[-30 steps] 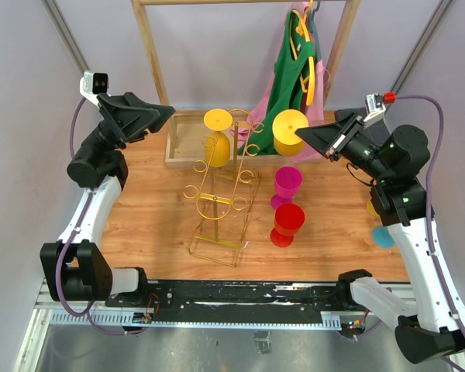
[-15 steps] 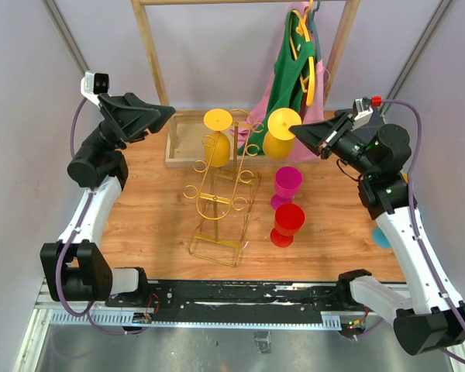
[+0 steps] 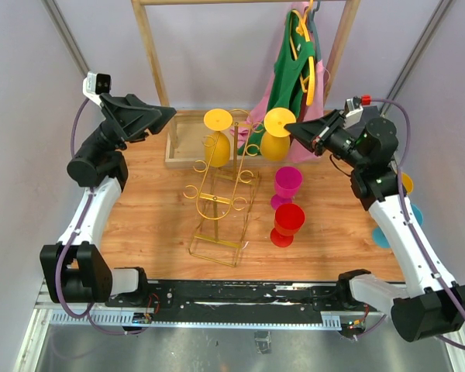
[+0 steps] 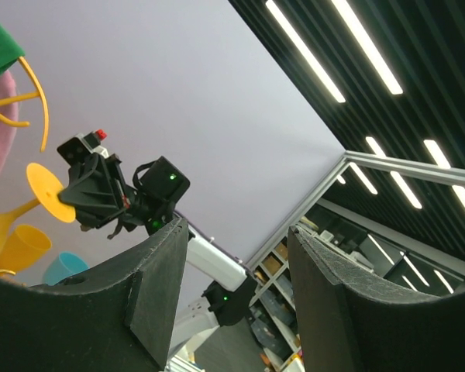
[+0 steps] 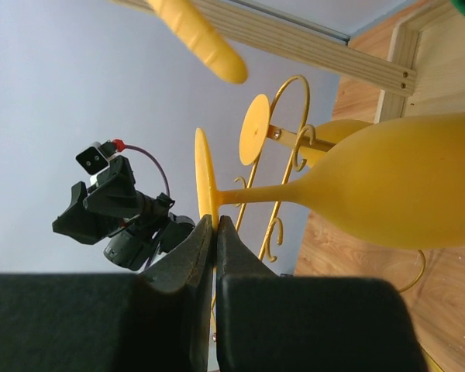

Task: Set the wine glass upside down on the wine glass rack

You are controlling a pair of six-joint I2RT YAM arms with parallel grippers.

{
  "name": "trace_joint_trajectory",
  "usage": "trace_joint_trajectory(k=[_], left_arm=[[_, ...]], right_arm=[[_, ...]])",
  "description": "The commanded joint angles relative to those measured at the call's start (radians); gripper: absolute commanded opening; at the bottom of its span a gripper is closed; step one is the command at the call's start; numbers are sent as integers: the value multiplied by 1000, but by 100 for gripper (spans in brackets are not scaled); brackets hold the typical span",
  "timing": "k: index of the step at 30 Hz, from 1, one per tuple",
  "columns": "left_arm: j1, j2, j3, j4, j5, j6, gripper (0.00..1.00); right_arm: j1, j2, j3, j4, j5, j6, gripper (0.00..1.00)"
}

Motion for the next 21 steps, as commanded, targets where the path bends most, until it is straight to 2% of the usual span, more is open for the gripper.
trace_joint_trajectory(k=[1, 21], left_arm=[[8, -27, -9, 10, 13, -1, 59], [8, -51, -11, -63, 37, 52, 59]], right_arm=[[-12, 27, -12, 53, 4, 8, 1], [31, 207, 50, 159, -43, 19, 1]])
